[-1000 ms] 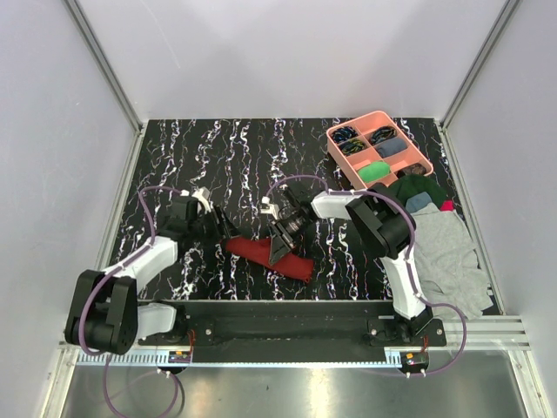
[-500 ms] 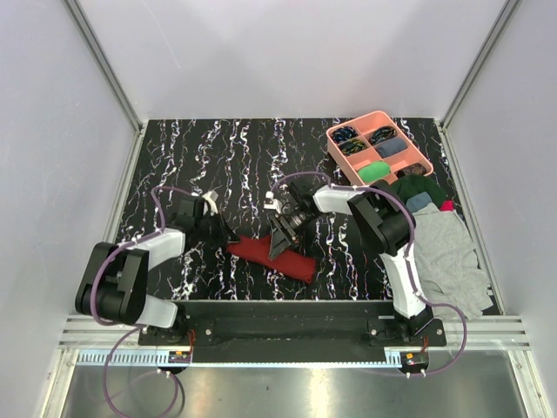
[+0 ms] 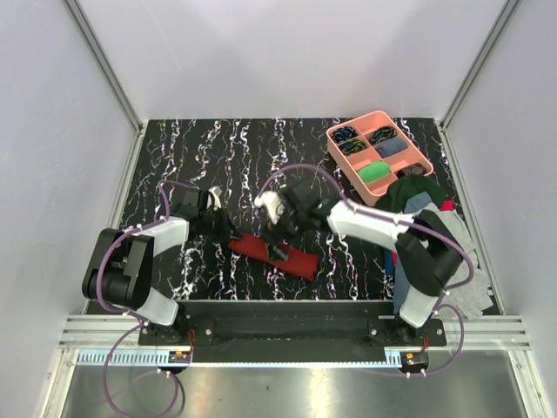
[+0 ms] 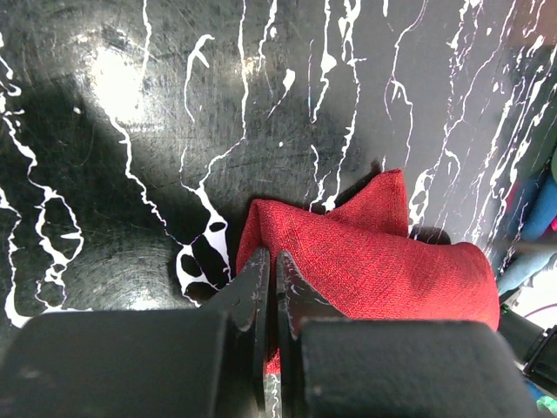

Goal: Fold the napkin, place the utensils inside, and roll it up
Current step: Roll the napkin with the utensil

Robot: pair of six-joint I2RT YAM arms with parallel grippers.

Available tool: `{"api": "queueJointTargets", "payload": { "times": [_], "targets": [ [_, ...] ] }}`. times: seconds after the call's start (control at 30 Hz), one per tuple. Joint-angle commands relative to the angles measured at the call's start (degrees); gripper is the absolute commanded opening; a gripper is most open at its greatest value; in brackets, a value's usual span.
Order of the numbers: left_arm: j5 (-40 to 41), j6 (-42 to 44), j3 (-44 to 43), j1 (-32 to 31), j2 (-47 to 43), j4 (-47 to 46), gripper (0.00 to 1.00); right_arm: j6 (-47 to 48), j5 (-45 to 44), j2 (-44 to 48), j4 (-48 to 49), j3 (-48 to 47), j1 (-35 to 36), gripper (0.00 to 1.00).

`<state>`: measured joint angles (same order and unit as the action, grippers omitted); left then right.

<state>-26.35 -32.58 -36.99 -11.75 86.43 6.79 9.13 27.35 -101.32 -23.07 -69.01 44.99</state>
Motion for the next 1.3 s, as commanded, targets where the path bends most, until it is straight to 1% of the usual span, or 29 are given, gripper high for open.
{"api": "queueJointTargets", "payload": {
  "times": [0.0,0.1,0.23,0.4,0.47,0.63,0.73,0.77,0.83,0.87,0.93,0.97,1.03,1.07,1.1,1.13,1.17,1.23,1.27],
  "targets": [
    [0.9,1.4,-2.3,-0.2,0.9,2.4,0.00,4.0,-19.4,4.0,7.1,5.3,8.9,1.00],
    [0.8,1.5,-2.7,-0.3,1.0,3.1,0.00,3.5,-23.4,4.6,9.3,7.1,12.4,1.00],
    [0.7,1.4,-2.9,-0.2,0.9,3.1,0.00,4.3,-26.8,2.9,9.9,7.8,14.7,1.00],
    [0.1,1.7,-3.3,-0.2,0.9,3.7,0.00,5.6,-31.7,-0.8,10.1,7.5,15.4,1.00],
    [0.1,1.7,-3.3,-0.2,0.9,3.8,0.00,5.8,-35.1,-1.6,10.1,7.2,15.4,1.00],
    [-0.2,2.0,-3.3,-0.2,0.8,3.8,0.00,6.5,-36.8,-3.4,9.5,6.7,15.2,1.00],
    [-0.7,2.1,-3.5,-0.3,0.5,3.8,0.00,5.5,-32.6,-3.7,8.1,6.3,14.2,0.90],
    [-0.9,2.2,-3.6,-0.2,0.1,3.8,0.01,5.0,-29.4,-3.9,7.7,6.2,14.0,0.80],
    [-0.3,2.2,-3.7,-0.2,-0.6,3.8,0.11,3.8,-24.1,-4.0,6.3,6.1,12.3,0.72],
    [-0.1,2.1,-3.7,-0.2,-1.4,3.8,0.22,3.3,-18.5,-4.1,5.8,6.0,11.5,0.65],
    [0.9,2.2,-3.6,0.0,-2.4,3.9,0.36,2.2,-11.9,-4.4,4.3,5.8,9.0,0.61],
    [1.3,2.3,-3.6,0.1,-3.8,3.9,0.48,1.9,-5.0,-5.5,3.5,5.5,8.0,0.60],
    [3.0,2.5,-3.4,0.6,-5.4,4.3,0.60,1.0,0.6,-7.1,0.5,3.5,5.7,0.55],
    [3.6,2.7,-3.3,0.8,-7.2,4.3,0.63,0.7,5.2,-8.8,-0.2,2.8,5.1,0.54],
    [4.1,2.9,-3.2,0.9,-8.1,4.4,0.67,0.3,7.4,-9.6,-0.9,1.5,4.6,0.51],
    [5.2,3.0,-2.7,1.0,-9.1,4.3,0.69,0.0,9.5,-10.4,-2.1,0.9,3.4,0.50],
    [5.8,3.3,-2.4,1.0,-10.9,4.0,0.69,-0.2,13.5,-11.8,-2.3,0.4,2.8,0.50],
    [5.7,3.0,-0.8,1.0,-12.6,3.2,0.70,-1.0,17.0,-13.1,-3.1,-1.2,1.1,0.49],
    [5.5,3.0,-0.2,1.0,-14.0,2.0,0.70,-1.2,20.3,-14.3,-3.2,-1.6,0.5,0.49]
  ]
}}
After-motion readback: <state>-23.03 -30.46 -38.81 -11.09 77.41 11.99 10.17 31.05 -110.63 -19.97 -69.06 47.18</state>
